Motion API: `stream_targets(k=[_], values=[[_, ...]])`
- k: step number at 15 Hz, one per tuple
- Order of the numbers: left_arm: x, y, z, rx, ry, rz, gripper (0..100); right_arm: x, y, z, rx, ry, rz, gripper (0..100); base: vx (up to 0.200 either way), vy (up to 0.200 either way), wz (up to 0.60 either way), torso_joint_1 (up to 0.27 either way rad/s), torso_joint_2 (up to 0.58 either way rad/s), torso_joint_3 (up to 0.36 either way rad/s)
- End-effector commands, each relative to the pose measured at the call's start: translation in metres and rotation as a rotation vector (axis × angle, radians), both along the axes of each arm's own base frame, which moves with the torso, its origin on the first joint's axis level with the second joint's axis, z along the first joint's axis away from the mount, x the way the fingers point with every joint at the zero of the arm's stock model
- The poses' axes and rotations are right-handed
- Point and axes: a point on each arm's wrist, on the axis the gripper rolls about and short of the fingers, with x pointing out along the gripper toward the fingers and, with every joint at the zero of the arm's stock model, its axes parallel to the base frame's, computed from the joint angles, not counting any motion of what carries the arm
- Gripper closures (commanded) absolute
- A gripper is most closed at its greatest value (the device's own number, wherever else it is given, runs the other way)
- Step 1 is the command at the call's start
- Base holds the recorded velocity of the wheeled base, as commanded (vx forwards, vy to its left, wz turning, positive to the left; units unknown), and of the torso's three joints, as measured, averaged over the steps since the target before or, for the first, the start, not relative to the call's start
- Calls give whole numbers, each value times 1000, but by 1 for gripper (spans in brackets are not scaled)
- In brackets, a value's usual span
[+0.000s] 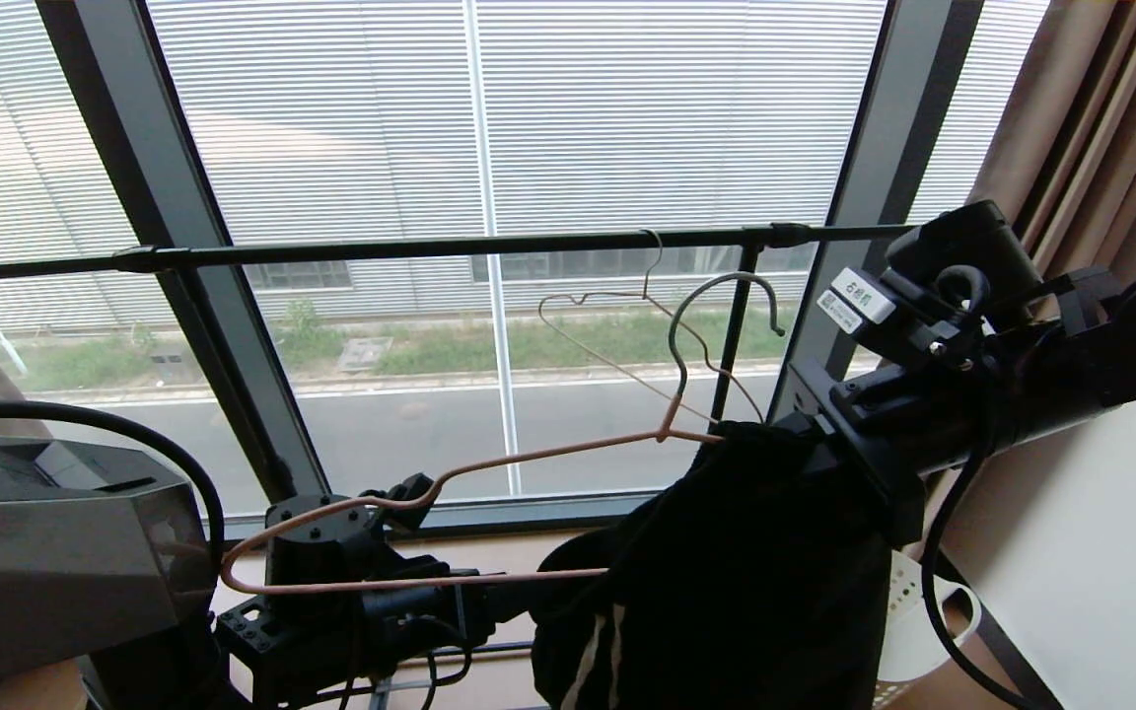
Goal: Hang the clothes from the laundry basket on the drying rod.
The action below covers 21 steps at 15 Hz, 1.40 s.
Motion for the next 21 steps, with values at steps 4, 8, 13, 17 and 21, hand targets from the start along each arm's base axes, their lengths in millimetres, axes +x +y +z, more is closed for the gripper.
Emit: stream_targets(k=[4,8,13,17,21], values=[[-3,-6,0,3,-3,-13,100,-3,7,2,11,-12,28,100,0,0,0,0,0,0],[-3,-6,0,3,-3,-15,100,-3,7,1,16,-12,30,100,0,0,0,0,0,0],[0,-1,1,3,-8,7,100,2,-16,-7,15,-11,-48,100,0,0,0,0,0,0],[4,5,1,7,-18,29,100,4,-30,-18,30,-16,-86,100,0,0,0,0,0,0],[11,16,2,15,-42,66,100,7,-38,-25,22,3,-114,100,0,0,0,0,0,0]])
